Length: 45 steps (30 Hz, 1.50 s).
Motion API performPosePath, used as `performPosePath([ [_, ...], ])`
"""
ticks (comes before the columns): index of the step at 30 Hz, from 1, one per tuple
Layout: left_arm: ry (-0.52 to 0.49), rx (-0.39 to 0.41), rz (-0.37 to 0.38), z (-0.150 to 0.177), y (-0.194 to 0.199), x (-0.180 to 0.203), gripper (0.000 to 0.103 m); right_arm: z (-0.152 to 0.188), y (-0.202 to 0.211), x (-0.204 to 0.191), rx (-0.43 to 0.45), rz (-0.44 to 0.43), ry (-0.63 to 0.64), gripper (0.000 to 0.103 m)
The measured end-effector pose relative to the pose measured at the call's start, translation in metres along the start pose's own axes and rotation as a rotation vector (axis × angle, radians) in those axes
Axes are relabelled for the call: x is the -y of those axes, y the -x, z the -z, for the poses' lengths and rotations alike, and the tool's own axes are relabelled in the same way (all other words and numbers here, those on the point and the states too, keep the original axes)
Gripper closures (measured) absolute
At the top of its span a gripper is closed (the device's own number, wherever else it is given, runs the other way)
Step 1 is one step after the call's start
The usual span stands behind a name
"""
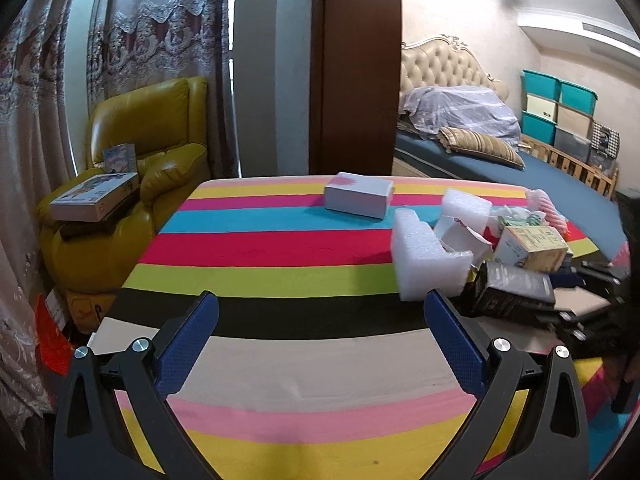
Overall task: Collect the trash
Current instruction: 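Move both open tools back over the table toward the remaining items, then grasp the L-shaped white foam with the left tool while the right tool grasps the black DORMI box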
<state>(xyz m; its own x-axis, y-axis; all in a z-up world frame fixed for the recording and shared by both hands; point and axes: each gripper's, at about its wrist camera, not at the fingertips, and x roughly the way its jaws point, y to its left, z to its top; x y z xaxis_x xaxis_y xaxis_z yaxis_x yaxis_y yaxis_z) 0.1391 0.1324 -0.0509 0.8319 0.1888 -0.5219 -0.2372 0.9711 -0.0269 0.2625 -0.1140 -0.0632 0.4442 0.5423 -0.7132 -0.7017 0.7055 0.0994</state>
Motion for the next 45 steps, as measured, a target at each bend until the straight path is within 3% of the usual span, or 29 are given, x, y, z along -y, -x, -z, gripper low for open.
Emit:
performPosePath([
  [3, 0.024, -0.009, -0.004, 0.0, -0.002, -0.004, 0.006, 0.008, 0.012, -0.016, 0.004, -0.03, 0.06, 0.052],
  [9, 0.006, -0.012, 0.006, 0.002, 0.0, 0.005, 0.006, 0.005, 0.01, -0.02, 0.013, 0.045, 0.051, 0.052],
  [14, 0.003, -0.027, 0.021, 0.003, -0.003, 0.008, 0.006, 0.001, -0.008, -0.024, -0.022, 0.034, 0.035, 0.052],
  [16, 0.014, -0.043, 0.03, 0.002, -0.008, 0.009, 0.006, 0.004, -0.01, -0.032, -0.028, 0.039, 0.074, 0.065],
  [19, 0.018, -0.06, 0.049, 0.002, -0.013, 0.014, 0.006, 0.008, 0.0, -0.037, -0.004, 0.084, 0.107, 0.066],
  [25, 0.001, -0.075, 0.092, -0.004, -0.025, 0.038, 0.006, 0.022, 0.037, -0.022, 0.089, 0.159, 0.024, 0.066],
  [30, -0.029, -0.112, 0.133, -0.01, -0.048, 0.069, 0.006, 0.038, 0.057, -0.01, 0.121, 0.173, -0.034, 0.066],
  [37, -0.064, -0.183, 0.132, -0.017, -0.085, 0.096, 0.007, 0.047, 0.074, 0.003, 0.15, 0.169, -0.084, 0.065],
  [40, -0.077, -0.2, 0.118, -0.019, -0.098, 0.101, 0.016, 0.045, 0.076, 0.003, 0.163, 0.163, -0.094, 0.065],
  [42, -0.069, -0.217, 0.125, -0.019, -0.103, 0.1, 0.029, 0.046, 0.077, 0.002, 0.167, 0.164, -0.097, 0.065],
  [43, -0.063, -0.223, 0.139, -0.018, -0.103, 0.098, 0.042, 0.046, 0.077, 0.002, 0.167, 0.167, -0.096, 0.065],
  [45, -0.059, -0.209, 0.148, -0.016, -0.097, 0.095, 0.045, 0.046, 0.077, 0.001, 0.167, 0.173, -0.095, 0.065],
])
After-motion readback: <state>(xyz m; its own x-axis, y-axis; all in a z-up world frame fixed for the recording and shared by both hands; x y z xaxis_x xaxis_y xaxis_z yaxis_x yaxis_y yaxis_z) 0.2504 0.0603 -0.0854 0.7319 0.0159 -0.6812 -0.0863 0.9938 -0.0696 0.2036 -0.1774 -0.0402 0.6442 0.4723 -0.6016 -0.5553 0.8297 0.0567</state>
